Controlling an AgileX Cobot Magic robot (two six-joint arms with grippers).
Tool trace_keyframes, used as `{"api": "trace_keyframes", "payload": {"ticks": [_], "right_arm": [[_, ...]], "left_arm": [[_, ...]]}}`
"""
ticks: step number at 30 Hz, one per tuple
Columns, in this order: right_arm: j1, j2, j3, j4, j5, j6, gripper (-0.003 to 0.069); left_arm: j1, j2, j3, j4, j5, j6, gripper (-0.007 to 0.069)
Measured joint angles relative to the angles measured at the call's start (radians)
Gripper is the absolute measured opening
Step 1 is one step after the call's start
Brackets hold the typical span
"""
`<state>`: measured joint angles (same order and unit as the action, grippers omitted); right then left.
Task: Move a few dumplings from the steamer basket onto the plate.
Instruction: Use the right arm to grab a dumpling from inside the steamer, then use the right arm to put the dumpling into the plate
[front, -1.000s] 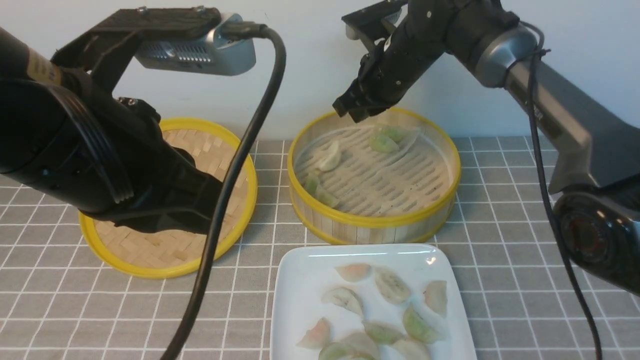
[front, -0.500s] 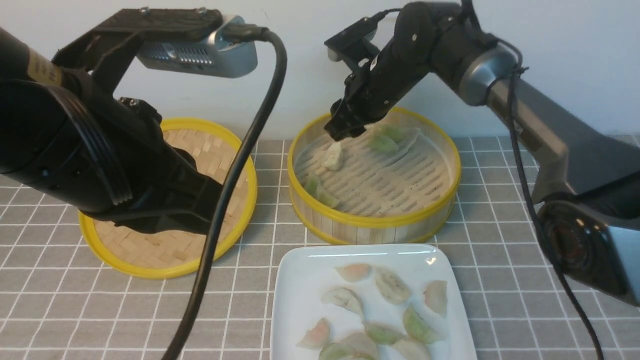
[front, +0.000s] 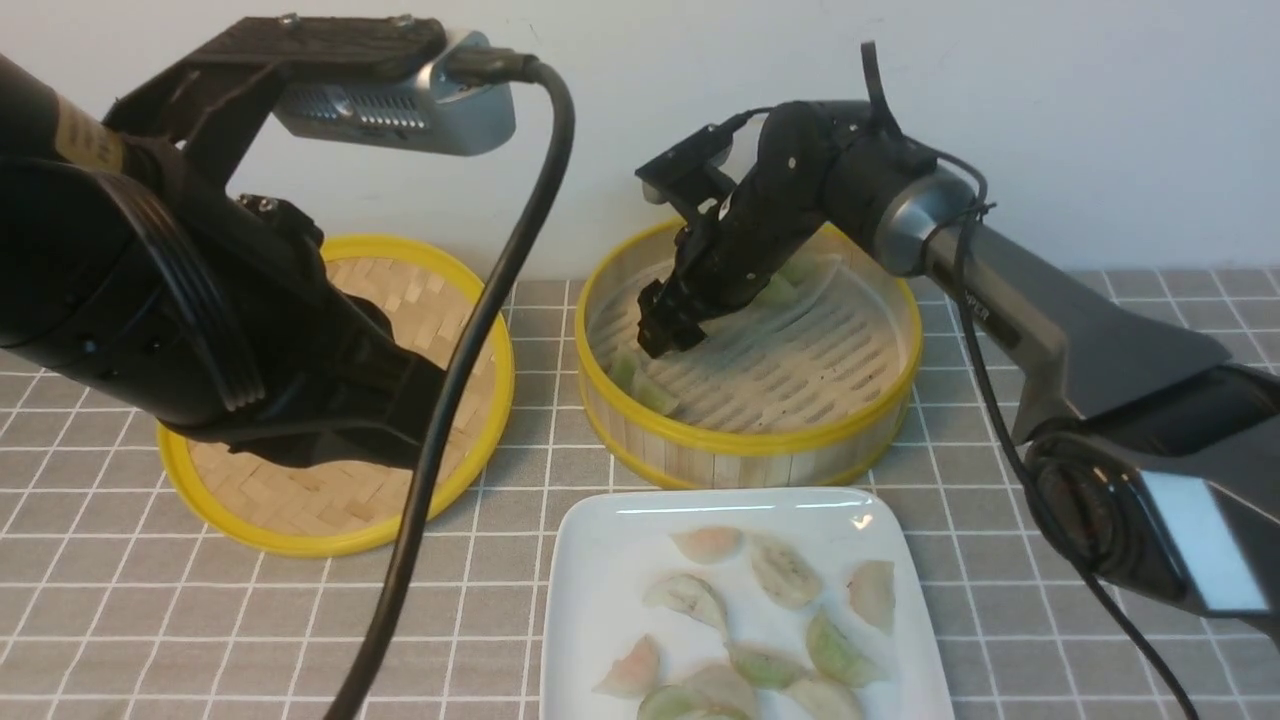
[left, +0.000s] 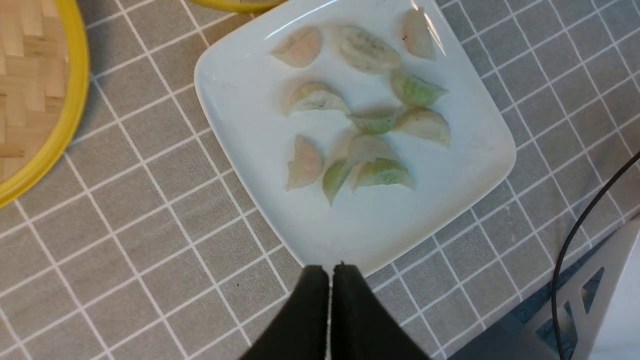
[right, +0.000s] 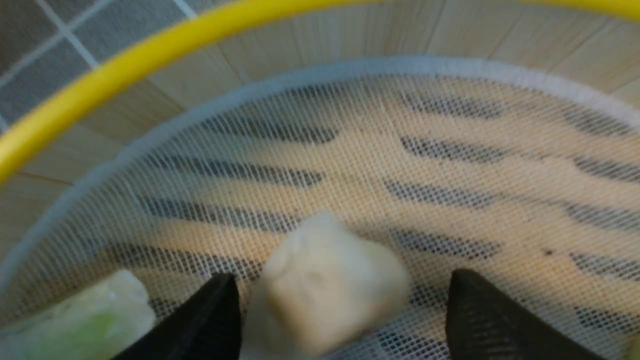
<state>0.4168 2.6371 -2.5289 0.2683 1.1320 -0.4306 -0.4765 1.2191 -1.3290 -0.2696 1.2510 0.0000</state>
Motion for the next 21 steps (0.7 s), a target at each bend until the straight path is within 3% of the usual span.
{"api": "trace_keyframes", "payload": {"ticks": [3, 8, 9, 11, 21], "right_arm": [[0.0, 0.002, -0.001, -0.007, -0.002, -0.001, 0.049], [0.0, 0.003, -0.002, -0.017, -0.007, -0.001, 0.0332], [0.0, 0.003, -0.006, -0.017, 0.005, -0.001, 0.017], [0.0, 0.003, -0.024, -0.017, 0.038, 0.011, 0.0087], [0.0, 0.007, -0.145, -0.058, 0.119, 0.1, 0.0092]], "left_arm": [[0.0, 0.0, 0.0, -0.001, 0.0, 0.0, -0.0005], [0.0, 0.0, 0.0, -0.003, 0.0, 0.0, -0.0005], [0.0, 0.0, 0.0, -0.003, 0.0, 0.0, -0.0005], [0.0, 0.0, 0.0, -0.003, 0.0, 0.0, -0.0005], [0.0, 0.0, 0.0, -0.004, 0.0, 0.0, -0.0005]]}}
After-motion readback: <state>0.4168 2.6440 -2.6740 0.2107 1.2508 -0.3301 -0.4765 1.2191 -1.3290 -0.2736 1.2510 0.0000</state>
